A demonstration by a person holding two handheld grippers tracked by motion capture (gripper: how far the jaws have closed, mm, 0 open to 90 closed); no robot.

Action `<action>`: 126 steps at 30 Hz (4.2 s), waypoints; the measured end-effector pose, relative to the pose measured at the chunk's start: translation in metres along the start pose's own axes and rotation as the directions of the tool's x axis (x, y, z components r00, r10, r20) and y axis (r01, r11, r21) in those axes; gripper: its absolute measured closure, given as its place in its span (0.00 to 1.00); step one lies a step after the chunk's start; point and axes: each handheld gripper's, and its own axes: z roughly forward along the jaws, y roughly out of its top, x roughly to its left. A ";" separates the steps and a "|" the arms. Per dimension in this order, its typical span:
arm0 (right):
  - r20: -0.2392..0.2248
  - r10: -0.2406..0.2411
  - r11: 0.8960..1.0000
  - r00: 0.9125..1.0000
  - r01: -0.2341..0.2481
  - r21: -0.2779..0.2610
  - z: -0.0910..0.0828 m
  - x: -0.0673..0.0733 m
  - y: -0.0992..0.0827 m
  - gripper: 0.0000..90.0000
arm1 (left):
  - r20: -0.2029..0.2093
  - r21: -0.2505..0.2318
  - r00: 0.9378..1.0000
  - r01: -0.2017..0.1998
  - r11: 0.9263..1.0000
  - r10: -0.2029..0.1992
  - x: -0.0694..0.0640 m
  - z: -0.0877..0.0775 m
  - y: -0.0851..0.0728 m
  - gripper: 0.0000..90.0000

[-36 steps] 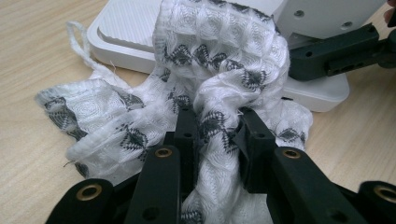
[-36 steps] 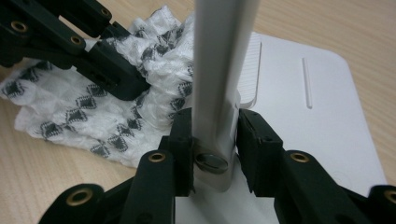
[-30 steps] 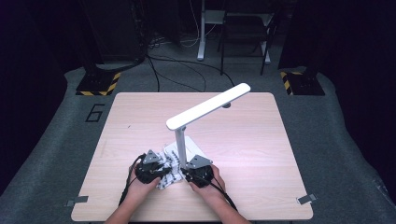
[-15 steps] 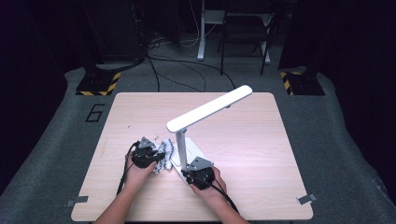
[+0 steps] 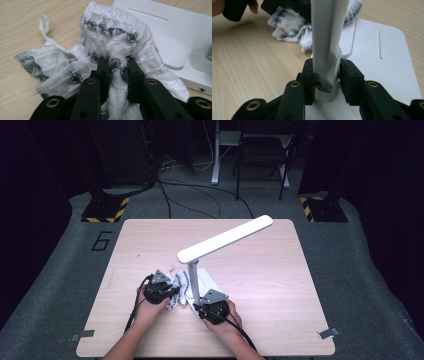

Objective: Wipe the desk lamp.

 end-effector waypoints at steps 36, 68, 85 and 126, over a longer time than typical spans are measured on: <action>0.010 -0.017 1.000 1.000 0.017 0.000 -0.004 -0.001 -0.003 0.75 | -0.103 0.034 0.995 0.015 0.999 -0.012 0.017 0.011 0.017 0.85; -0.036 0.001 0.999 0.999 -0.003 -0.033 -0.011 -0.009 -0.005 0.62 | 0.108 -0.069 0.991 -0.076 0.995 0.083 -0.019 -0.036 -0.005 0.81; -0.049 -0.003 0.999 0.999 0.000 -0.050 -0.014 -0.011 -0.005 0.60 | -0.042 -0.023 0.994 0.096 0.995 -0.097 0.037 -0.065 -0.038 0.78; -0.127 -0.013 0.997 0.992 0.003 -0.077 -0.018 -0.007 -0.007 0.71 | 0.047 -0.127 0.998 0.051 0.991 -0.046 0.016 -0.077 -0.015 0.48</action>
